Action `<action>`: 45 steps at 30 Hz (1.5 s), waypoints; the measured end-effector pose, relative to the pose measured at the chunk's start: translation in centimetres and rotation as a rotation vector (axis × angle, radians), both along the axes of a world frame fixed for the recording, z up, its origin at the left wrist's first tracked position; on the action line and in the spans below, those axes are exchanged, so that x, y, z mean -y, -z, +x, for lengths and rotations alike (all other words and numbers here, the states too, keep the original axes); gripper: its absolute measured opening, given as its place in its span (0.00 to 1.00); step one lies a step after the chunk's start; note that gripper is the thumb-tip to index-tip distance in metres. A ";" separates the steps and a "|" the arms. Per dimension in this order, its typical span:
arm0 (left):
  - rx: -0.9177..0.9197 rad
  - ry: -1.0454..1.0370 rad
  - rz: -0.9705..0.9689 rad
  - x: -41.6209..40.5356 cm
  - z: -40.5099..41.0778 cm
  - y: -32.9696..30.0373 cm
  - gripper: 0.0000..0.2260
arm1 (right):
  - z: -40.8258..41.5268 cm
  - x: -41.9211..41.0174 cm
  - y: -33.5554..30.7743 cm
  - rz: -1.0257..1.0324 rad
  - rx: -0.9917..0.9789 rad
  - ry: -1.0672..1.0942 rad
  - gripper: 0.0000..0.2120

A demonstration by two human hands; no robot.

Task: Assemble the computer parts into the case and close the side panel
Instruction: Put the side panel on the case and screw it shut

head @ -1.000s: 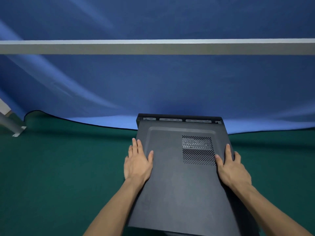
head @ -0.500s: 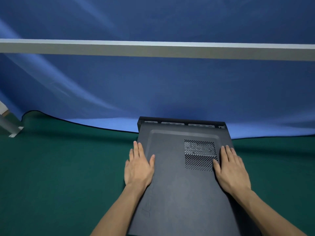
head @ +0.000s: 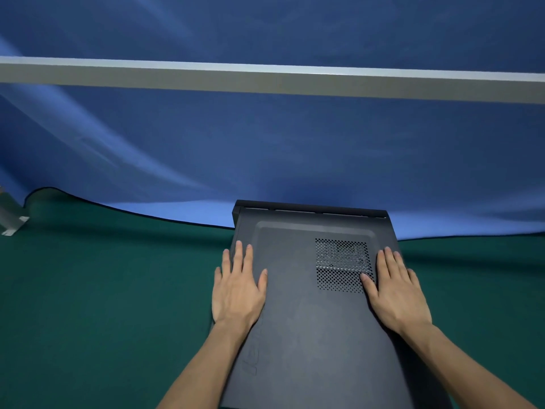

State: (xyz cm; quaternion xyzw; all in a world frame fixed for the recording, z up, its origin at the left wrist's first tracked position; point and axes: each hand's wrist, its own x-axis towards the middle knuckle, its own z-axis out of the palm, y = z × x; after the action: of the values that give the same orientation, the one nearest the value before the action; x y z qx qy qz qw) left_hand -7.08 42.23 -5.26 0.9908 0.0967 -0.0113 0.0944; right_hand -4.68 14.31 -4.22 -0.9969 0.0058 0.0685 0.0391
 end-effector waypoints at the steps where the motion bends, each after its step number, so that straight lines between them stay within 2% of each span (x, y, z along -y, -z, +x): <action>1: -0.004 0.008 0.007 -0.1 -0.1 0.0 0.28 | -0.1 0.0 0.0 0.006 0.002 0.004 0.33; 22: 0.061 -0.016 0.016 -0.3 3.4 -0.1 0.25 | 2.7 0.1 0.5 0.029 0.028 0.013 0.31; 26: 0.066 -0.026 -0.005 -0.3 3.2 -0.4 0.25 | 1.8 -0.5 0.2 0.054 0.056 0.080 0.30; 30: 0.066 -0.026 -0.013 -0.2 3.5 -0.4 0.25 | 1.4 -1.0 0.0 0.149 0.103 0.216 0.29; 42: 0.094 -0.016 -0.003 -0.3 3.6 -0.1 0.23 | 1.5 -0.4 -0.3 0.282 0.111 0.235 0.26; 45: 0.146 0.004 0.011 0.0 3.3 -0.8 0.19 | 1.5 -0.1 -0.9 0.349 0.074 0.225 0.27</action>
State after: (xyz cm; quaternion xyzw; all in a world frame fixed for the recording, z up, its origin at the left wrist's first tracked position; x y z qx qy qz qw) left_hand -3.82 42.18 -4.46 0.9897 0.0878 0.0613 0.0954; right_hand -3.17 14.37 -3.33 -0.9699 0.1039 0.0268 0.2188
